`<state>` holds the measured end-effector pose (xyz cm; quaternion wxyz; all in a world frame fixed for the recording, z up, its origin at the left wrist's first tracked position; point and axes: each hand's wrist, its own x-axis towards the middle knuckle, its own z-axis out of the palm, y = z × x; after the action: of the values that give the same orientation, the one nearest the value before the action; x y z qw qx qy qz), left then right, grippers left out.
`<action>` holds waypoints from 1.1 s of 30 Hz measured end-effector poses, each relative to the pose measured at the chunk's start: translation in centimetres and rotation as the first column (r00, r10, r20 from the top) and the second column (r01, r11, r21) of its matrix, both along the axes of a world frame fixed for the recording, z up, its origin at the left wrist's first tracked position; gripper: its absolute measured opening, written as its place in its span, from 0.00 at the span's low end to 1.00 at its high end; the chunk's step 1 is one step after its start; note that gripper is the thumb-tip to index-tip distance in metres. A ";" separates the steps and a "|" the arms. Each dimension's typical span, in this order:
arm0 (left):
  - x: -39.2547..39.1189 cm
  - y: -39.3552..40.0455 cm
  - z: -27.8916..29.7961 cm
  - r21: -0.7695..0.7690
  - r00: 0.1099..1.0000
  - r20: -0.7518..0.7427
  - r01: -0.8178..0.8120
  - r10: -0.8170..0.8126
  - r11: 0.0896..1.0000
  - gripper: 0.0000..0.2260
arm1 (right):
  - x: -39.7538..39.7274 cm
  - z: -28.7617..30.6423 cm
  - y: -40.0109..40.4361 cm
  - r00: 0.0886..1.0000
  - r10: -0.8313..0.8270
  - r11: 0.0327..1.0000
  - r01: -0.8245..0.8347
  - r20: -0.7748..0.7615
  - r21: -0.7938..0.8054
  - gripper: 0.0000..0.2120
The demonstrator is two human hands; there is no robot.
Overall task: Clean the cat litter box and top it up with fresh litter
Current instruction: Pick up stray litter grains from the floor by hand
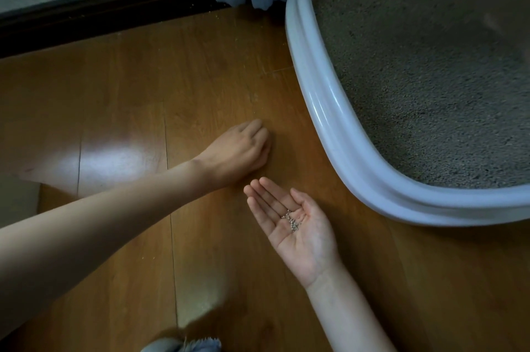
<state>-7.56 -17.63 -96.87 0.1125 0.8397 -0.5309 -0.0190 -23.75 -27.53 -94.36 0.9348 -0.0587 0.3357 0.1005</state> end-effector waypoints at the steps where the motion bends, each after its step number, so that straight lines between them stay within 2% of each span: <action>1: 0.0 1.0 0.0 -0.008 0.999 -0.036 -0.035 0.035 0.999 0.14 | 0.0 -0.1 0.0 1.000 0.002 1.000 -0.002 0.001 -0.001 0.21; 6: 0.9 3.8 -0.2 -0.034 0.939 -0.177 -0.306 0.296 0.951 0.11 | 0.0 -0.6 0.3 1.000 -0.016 1.000 0.016 -0.022 0.009 0.21; 8: 1.4 3.9 -0.2 -0.036 0.920 -0.205 -0.348 0.334 0.937 0.09 | 0.0 -0.6 0.4 0.999 -0.022 1.000 0.022 -0.025 0.011 0.21; 14: 2.2 2.1 0.1 -0.037 0.968 -0.128 -0.223 0.217 0.974 0.16 | 0.1 -0.7 0.5 0.999 -0.040 0.999 0.040 -0.031 0.006 0.21; 18: 2.4 0.7 0.1 -0.030 0.988 -0.038 -0.150 0.148 0.988 0.15 | 0.0 -0.6 0.5 0.999 -0.037 0.999 0.037 -0.025 0.001 0.20; 23: 3.0 0.1 0.7 0.054 0.997 0.031 -0.068 0.067 0.996 0.12 | -0.1 -0.7 0.4 0.999 -0.036 0.999 0.036 -0.016 0.000 0.20; 27: 3.0 -1.1 2.0 0.233 0.985 0.157 0.031 -0.069 0.972 0.05 | -0.1 -0.7 0.6 0.999 -0.030 1.000 0.030 -0.019 -0.008 0.21; 31: 2.5 -3.1 2.7 0.468 0.958 0.262 -0.022 -0.115 0.883 0.09 | 0.2 -0.8 0.6 0.999 -0.035 0.999 0.034 -0.026 -0.013 0.20; 33: 2.4 -3.5 2.9 0.526 0.945 0.278 -0.002 -0.170 0.850 0.11 | 0.3 -0.8 0.7 0.999 -0.031 0.999 0.030 -0.034 -0.021 0.21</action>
<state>-5.14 -21.12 -93.98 -0.2054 0.8064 -0.5536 -0.0328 -23.50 -26.81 -95.16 0.9296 -0.0611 0.3536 0.0838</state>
